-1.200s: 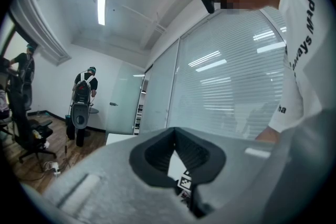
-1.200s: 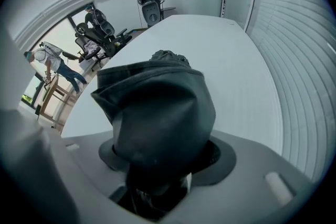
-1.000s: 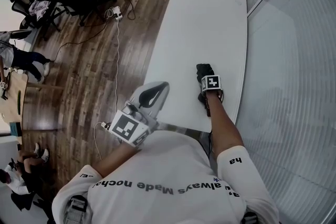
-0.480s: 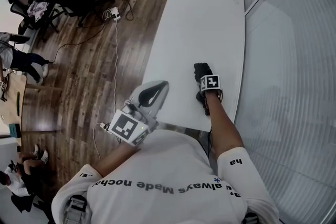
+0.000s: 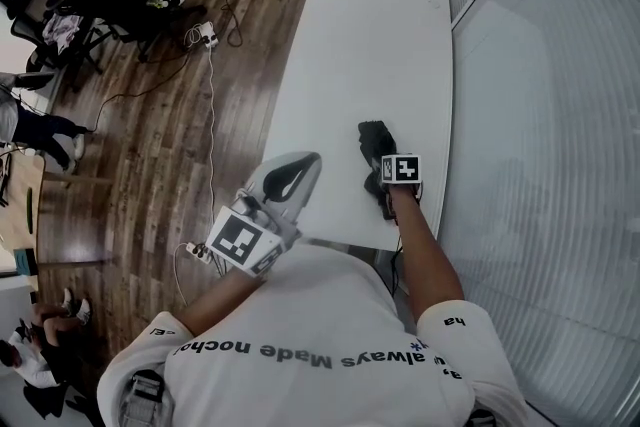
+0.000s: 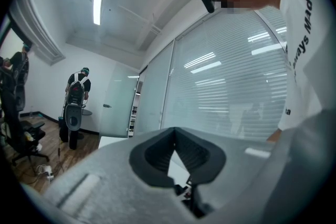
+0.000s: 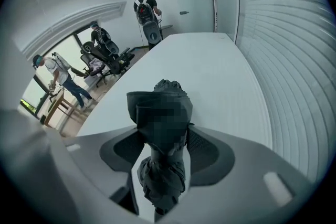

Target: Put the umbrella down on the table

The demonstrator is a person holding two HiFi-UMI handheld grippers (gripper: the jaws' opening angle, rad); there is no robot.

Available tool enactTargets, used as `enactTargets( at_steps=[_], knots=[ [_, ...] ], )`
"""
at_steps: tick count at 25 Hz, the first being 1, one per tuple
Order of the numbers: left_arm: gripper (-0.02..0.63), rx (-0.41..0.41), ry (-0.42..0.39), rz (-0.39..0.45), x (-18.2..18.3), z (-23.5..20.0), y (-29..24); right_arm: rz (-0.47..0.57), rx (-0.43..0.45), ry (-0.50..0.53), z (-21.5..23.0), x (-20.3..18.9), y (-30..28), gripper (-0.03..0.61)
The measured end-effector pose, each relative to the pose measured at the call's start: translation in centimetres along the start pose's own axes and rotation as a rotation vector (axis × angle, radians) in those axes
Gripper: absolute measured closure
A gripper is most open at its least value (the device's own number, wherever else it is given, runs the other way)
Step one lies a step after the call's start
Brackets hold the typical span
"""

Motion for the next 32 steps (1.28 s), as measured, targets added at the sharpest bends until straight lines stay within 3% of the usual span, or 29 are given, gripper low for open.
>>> enactTargets(
  at_steps=[4,10,16,23,28,32],
  knots=[
    [0.611,-0.014,-0.001,0.003,0.2,0.4,-0.3,0.096,-0.004,0.052,-0.3,0.4,3.0,0.338],
    [0.611,-0.024,0.003,0.003,0.1,0.4,-1.1,0.301,0.029,0.049,-1.0,2.1,8.1,0.368],
    [0.611,-0.031,0.008,0.001,0.0,0.6,-1.5,0.549,0.064,0.096,-3.2,4.0,15.9,0.408],
    [0.611,-0.036,0.009,0.005,0.2,0.3,-2.1,0.807,0.07,0.237,-7.2,5.3,25.0,0.434],
    [0.611,-0.043,0.009,0.011,0.0,0.5,-2.5,0.946,0.112,0.269,-9.1,5.3,29.4,0.456],
    [0.611,-0.048,0.008,0.011,0.1,0.6,-2.7,1.0,0.142,0.28,-10.5,5.3,31.8,0.463]
  ],
)
Point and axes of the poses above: the fingertips, and each gripper's own axes: y backward along the fingers, z to its right, x out of its top, the point moved 8 cm from there along y, backward along the fingers, and after that the axes turned 3 degrees about z, right-handed, at the moved point
